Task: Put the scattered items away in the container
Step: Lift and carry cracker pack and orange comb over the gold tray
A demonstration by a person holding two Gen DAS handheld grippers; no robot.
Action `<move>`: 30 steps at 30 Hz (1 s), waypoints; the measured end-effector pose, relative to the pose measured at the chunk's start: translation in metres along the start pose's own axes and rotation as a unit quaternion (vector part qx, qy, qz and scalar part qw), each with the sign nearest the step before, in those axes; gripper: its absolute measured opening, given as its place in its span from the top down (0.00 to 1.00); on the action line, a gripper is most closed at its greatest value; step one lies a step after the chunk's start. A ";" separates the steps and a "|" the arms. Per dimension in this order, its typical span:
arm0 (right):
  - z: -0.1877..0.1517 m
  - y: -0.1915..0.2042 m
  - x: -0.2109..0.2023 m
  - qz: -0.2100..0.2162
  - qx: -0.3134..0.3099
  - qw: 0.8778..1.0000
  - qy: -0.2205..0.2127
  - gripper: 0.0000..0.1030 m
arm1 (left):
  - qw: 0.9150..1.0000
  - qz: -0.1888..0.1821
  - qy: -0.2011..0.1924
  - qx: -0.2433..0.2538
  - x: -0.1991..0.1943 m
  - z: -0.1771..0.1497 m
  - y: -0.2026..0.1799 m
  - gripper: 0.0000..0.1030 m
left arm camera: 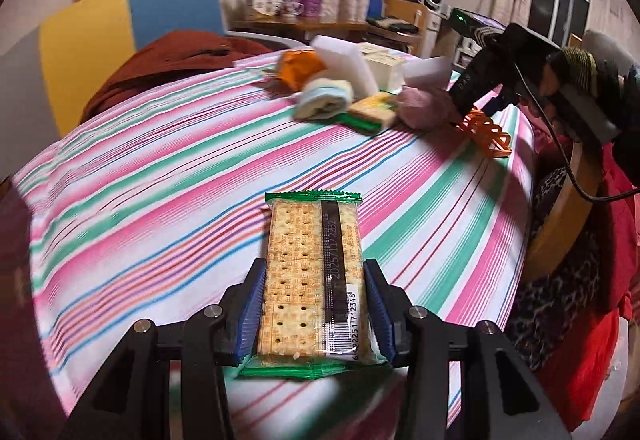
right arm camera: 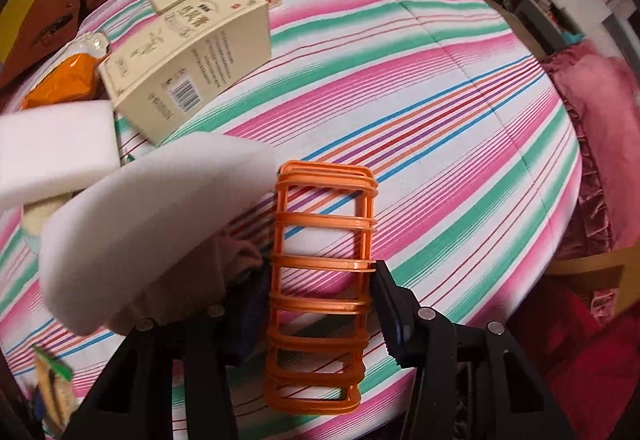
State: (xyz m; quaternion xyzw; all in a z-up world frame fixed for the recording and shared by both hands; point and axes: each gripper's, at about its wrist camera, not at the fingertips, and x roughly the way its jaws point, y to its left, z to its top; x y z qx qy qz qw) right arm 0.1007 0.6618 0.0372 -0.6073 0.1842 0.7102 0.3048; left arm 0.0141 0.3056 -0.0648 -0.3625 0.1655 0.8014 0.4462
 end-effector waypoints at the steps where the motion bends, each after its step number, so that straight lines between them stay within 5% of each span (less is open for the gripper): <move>1: -0.003 0.002 -0.003 -0.004 0.000 1.000 -0.005 0.52 | 1.000 0.002 -0.002 -0.004 -0.004 -0.003 0.003 0.54; 12: -0.040 -0.006 -0.047 0.026 0.025 0.998 -0.044 0.52 | 0.999 0.013 -0.029 -0.019 -0.020 -0.024 0.019 0.54; 15: -0.054 0.023 -0.044 0.034 0.036 0.996 -0.077 0.52 | 0.999 0.010 -0.035 -0.021 -0.022 -0.026 0.020 0.54; 23: -0.114 0.052 -0.074 0.152 0.018 0.973 -0.173 0.52 | 0.999 0.013 -0.044 -0.026 -0.026 -0.027 0.020 0.54; 30: -0.105 0.117 0.005 0.244 -0.047 0.949 -0.196 0.52 | 0.996 0.015 -0.075 -0.038 -0.055 -0.027 0.025 0.54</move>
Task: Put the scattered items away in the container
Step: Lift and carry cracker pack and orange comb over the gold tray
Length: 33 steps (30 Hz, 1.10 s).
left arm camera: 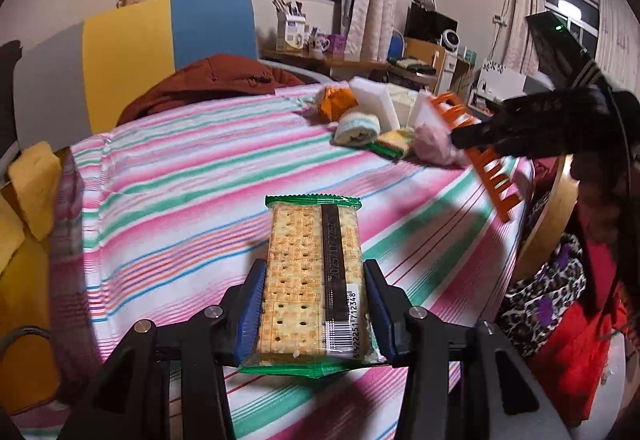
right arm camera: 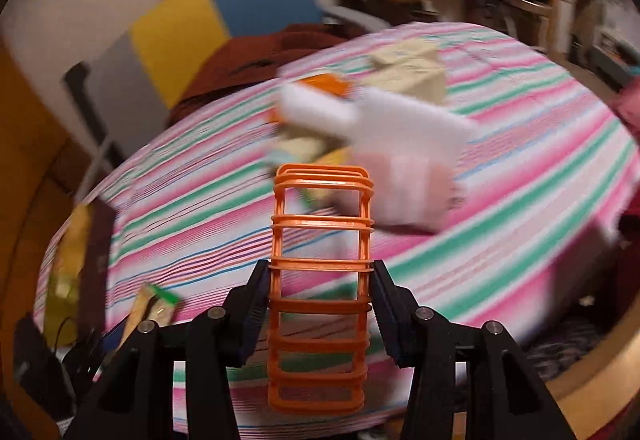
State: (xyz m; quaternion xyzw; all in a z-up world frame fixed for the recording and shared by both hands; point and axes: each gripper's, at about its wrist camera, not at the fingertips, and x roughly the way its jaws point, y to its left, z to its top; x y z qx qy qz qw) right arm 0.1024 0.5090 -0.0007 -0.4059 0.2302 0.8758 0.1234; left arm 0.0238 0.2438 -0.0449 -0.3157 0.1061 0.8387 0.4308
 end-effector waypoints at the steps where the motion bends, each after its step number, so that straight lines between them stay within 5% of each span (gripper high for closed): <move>1: -0.003 0.009 0.008 0.012 -0.009 1.000 -0.001 0.52 | 1.000 0.001 -0.005 -0.003 -0.006 0.000 0.002 0.54; 7: -0.006 0.075 0.029 0.074 -0.055 0.996 0.004 0.52 | 0.998 0.026 -0.040 -0.032 -0.052 0.003 0.024 0.54; 12: 0.000 0.133 0.049 0.116 -0.083 0.990 0.016 0.52 | 0.991 0.090 -0.066 -0.073 -0.100 -0.004 0.065 0.54; 22: -0.010 0.270 0.060 0.205 -0.174 0.962 0.049 0.52 | 0.951 0.246 -0.064 -0.173 -0.173 -0.048 0.183 0.54; 26: -0.015 0.316 0.075 0.218 -0.193 0.954 0.066 0.52 | 0.943 0.258 -0.055 -0.201 -0.176 -0.058 0.208 0.54; 33: -0.026 0.369 0.116 0.160 -0.215 0.957 0.107 0.52 | 0.949 0.233 -0.040 -0.207 -0.157 -0.048 0.214 0.54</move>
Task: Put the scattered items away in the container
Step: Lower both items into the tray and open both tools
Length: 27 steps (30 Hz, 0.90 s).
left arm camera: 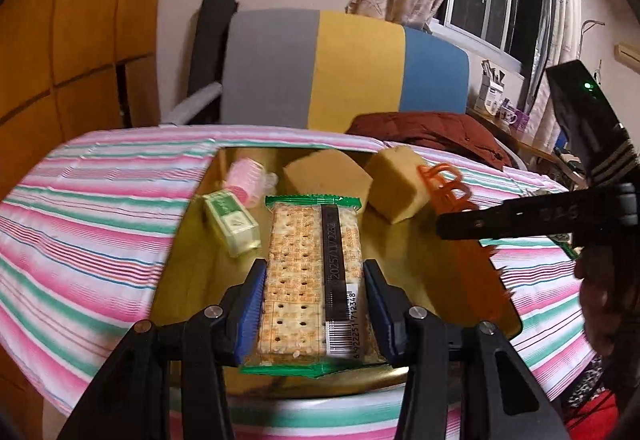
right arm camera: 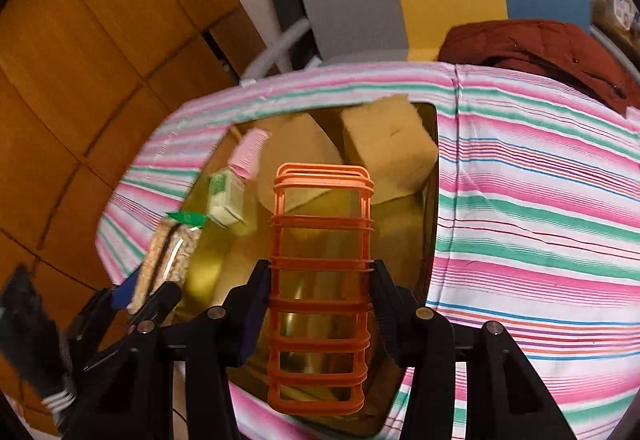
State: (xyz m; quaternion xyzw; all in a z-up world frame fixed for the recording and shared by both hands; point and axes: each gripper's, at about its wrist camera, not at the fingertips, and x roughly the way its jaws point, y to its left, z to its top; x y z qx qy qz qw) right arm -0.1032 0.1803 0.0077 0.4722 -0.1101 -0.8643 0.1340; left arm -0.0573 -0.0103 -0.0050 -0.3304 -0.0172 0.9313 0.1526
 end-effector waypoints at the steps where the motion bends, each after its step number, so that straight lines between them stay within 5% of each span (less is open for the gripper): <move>1: 0.001 0.002 0.004 -0.009 0.000 1.000 0.004 0.52 | 1.000 -0.001 0.004 0.000 0.004 0.001 -0.002 0.54; 10: 0.006 -0.009 0.024 -0.065 0.018 0.997 0.027 0.51 | 0.999 -0.008 0.051 -0.011 0.037 0.009 -0.015 0.54; 19: 0.000 -0.016 0.015 -0.062 0.017 0.998 0.001 0.50 | 0.996 -0.010 0.090 -0.012 0.061 0.011 -0.030 0.52; 27: -0.009 -0.035 -0.008 -0.041 0.032 0.997 -0.051 0.49 | 0.995 -0.031 0.088 -0.018 0.065 0.011 -0.042 0.44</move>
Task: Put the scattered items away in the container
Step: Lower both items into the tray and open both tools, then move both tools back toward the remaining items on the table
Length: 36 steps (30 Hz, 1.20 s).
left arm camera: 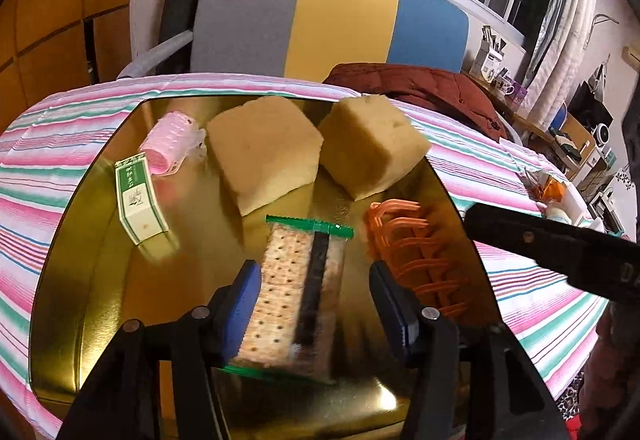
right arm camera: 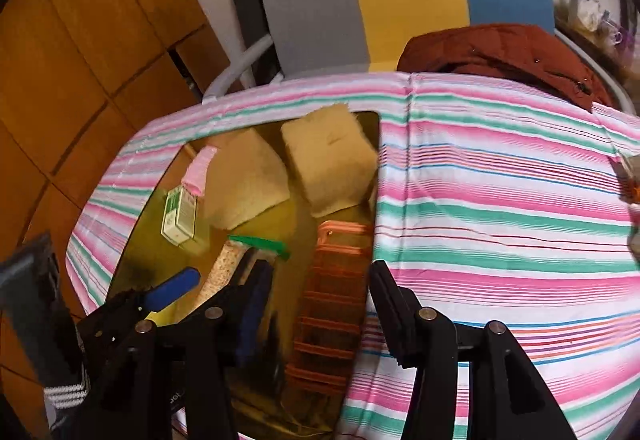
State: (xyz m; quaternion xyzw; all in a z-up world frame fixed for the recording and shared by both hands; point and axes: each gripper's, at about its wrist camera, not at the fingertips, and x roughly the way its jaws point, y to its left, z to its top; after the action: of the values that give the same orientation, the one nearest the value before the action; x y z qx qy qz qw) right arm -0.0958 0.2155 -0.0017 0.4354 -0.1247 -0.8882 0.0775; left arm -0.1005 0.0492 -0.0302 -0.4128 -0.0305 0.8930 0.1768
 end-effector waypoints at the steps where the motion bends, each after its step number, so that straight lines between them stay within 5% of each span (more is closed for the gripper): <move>1: -0.001 -0.004 -0.003 0.004 0.005 1.000 -0.005 0.49 | 1.000 -0.002 -0.001 -0.001 0.000 0.000 -0.001 0.44; 12: -0.028 -0.063 -0.042 -0.011 0.061 0.996 -0.057 0.47 | 0.998 -0.057 0.000 0.004 -0.002 -0.009 -0.022 0.44; 17: -0.040 -0.099 -0.070 -0.039 0.080 0.992 -0.086 0.46 | 0.997 -0.066 -0.028 0.017 -0.018 -0.011 -0.035 0.44; 22: -0.056 -0.153 -0.109 -0.083 0.115 0.982 -0.122 0.32 | 0.996 -0.061 -0.058 0.030 -0.035 -0.010 -0.049 0.43; 26: -0.082 -0.207 -0.136 -0.127 0.167 0.967 -0.147 0.22 | 0.993 -0.079 -0.064 0.061 -0.040 -0.013 -0.073 0.43; 30: -0.111 -0.259 -0.159 -0.166 0.245 0.938 -0.180 0.11 | 0.987 -0.103 -0.061 0.107 -0.039 -0.021 -0.107 0.43; 36: -0.115 -0.322 -0.193 -0.197 0.328 0.898 -0.215 0.10 | 0.977 -0.130 -0.036 0.163 -0.026 -0.040 -0.149 0.43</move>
State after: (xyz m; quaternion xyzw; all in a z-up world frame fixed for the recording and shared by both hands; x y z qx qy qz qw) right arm 0.1035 0.5533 -0.0173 0.2498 -0.3345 -0.8660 -0.2753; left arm -0.0119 0.1762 -0.0080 -0.3385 0.0556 0.8698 0.3546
